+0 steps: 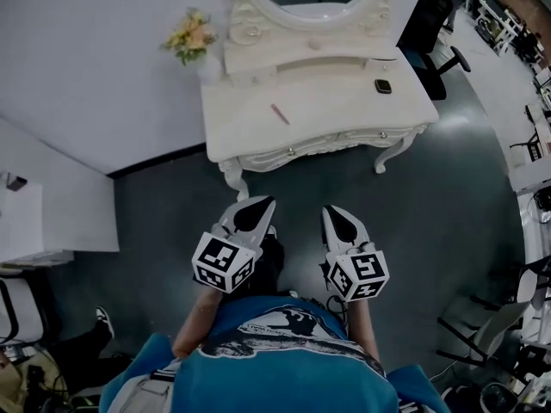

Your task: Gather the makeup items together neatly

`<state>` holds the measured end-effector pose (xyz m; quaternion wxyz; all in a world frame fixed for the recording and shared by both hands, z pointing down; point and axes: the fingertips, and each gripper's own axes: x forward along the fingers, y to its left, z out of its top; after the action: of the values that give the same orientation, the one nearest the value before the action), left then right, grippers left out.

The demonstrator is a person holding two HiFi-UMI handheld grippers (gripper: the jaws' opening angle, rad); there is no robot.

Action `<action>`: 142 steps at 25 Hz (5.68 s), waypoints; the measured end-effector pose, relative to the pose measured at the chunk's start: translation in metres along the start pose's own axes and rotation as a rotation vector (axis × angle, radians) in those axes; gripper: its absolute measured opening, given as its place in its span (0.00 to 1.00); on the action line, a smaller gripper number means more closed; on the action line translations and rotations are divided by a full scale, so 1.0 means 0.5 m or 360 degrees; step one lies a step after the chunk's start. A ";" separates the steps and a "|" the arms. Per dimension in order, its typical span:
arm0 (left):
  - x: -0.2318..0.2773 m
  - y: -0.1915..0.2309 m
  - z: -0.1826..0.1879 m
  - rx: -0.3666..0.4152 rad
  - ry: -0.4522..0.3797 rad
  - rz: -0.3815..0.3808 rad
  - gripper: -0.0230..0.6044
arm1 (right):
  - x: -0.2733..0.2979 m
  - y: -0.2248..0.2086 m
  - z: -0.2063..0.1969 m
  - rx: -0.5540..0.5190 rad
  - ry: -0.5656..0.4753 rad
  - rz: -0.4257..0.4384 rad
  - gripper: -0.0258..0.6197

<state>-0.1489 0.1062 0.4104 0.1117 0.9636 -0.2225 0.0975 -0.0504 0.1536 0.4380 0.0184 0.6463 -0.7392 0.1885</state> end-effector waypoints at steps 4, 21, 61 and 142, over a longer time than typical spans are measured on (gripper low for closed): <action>0.035 0.072 0.018 -0.0017 0.0019 0.0015 0.05 | 0.078 -0.013 0.026 -0.0001 0.0041 0.0006 0.04; 0.187 0.208 0.059 -0.0002 0.0068 -0.0225 0.05 | 0.300 -0.036 0.103 -0.0113 0.0132 -0.0023 0.04; 0.210 0.461 0.088 -0.0290 -0.0096 0.0500 0.05 | 0.562 -0.154 0.035 -0.0320 0.0537 0.0288 0.05; 0.566 0.370 0.122 -0.0365 0.0011 0.0700 0.05 | 0.738 -0.692 -0.064 0.0373 0.0931 -0.0034 0.18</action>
<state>0.0260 -0.1869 0.4511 0.1971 0.8726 -0.4363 0.0968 0.2155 -0.2189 0.6556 0.1576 0.5701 -0.6690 0.4500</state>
